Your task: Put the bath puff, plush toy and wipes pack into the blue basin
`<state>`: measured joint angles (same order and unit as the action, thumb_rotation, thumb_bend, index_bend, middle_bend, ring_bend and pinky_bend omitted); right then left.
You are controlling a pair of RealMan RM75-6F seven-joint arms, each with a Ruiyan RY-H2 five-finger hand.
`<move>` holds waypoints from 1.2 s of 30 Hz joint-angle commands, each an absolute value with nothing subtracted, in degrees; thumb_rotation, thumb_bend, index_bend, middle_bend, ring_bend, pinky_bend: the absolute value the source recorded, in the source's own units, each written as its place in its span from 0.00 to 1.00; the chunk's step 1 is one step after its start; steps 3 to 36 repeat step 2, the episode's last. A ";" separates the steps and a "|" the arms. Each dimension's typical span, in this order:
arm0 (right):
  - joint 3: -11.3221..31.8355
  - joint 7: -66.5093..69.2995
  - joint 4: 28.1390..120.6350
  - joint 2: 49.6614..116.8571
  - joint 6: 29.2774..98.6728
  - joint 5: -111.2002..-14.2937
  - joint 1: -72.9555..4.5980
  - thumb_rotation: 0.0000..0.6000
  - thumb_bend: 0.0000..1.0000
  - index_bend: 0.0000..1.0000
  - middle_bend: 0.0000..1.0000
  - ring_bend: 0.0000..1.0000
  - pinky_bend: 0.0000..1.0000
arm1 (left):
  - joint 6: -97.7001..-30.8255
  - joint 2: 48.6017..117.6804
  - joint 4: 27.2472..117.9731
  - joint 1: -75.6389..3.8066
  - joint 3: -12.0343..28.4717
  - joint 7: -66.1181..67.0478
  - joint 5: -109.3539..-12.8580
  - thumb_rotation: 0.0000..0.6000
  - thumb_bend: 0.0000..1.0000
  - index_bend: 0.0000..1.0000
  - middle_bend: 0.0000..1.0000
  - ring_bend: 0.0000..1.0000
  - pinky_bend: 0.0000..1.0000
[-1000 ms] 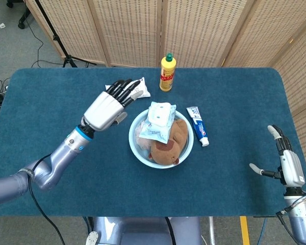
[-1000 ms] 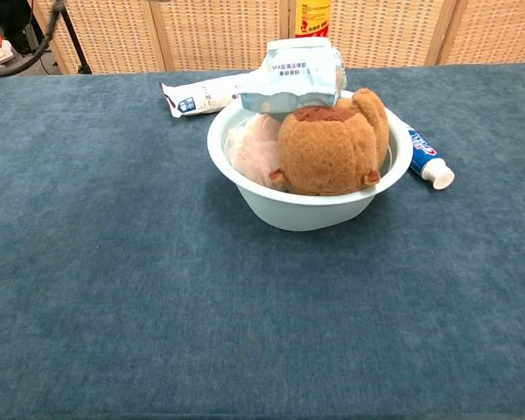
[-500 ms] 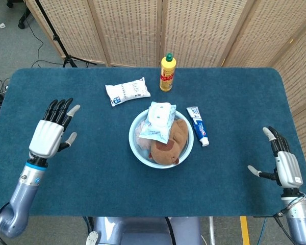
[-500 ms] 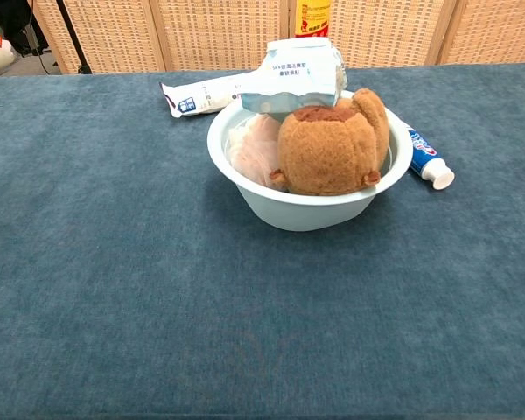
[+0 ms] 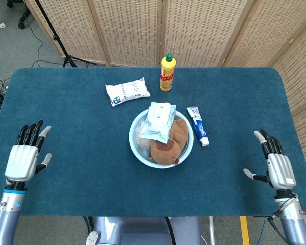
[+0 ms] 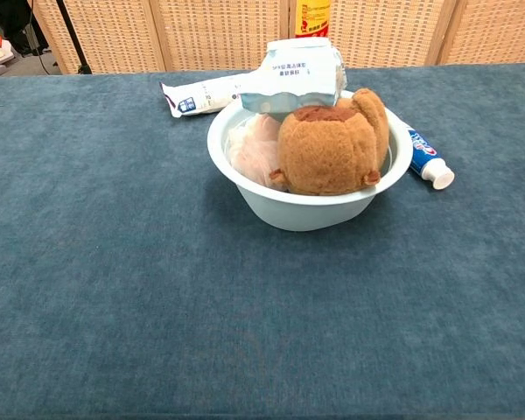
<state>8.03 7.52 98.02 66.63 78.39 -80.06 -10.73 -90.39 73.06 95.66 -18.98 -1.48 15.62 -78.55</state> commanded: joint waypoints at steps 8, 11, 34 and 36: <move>8.12 7.04 98.05 67.04 78.46 -80.15 -10.94 1.00 0.13 0.00 0.00 0.00 0.00 | -89.95 73.56 93.87 -17.48 -1.06 13.91 -78.08 1.00 0.34 0.00 0.00 0.00 0.04; 8.12 7.04 98.05 67.04 78.46 -80.15 -10.94 1.00 0.13 0.00 0.00 0.00 0.00 | -89.95 73.56 93.87 -17.48 -1.06 13.91 -78.08 1.00 0.34 0.00 0.00 0.00 0.04; 8.12 7.04 98.05 67.04 78.46 -80.15 -10.94 1.00 0.13 0.00 0.00 0.00 0.00 | -89.95 73.56 93.87 -17.48 -1.06 13.91 -78.08 1.00 0.34 0.00 0.00 0.00 0.04; 8.12 7.04 98.05 67.04 78.46 -80.15 -10.94 1.00 0.13 0.00 0.00 0.00 0.00 | -89.95 73.56 93.87 -17.48 -1.06 13.91 -78.08 1.00 0.34 0.00 0.00 0.00 0.04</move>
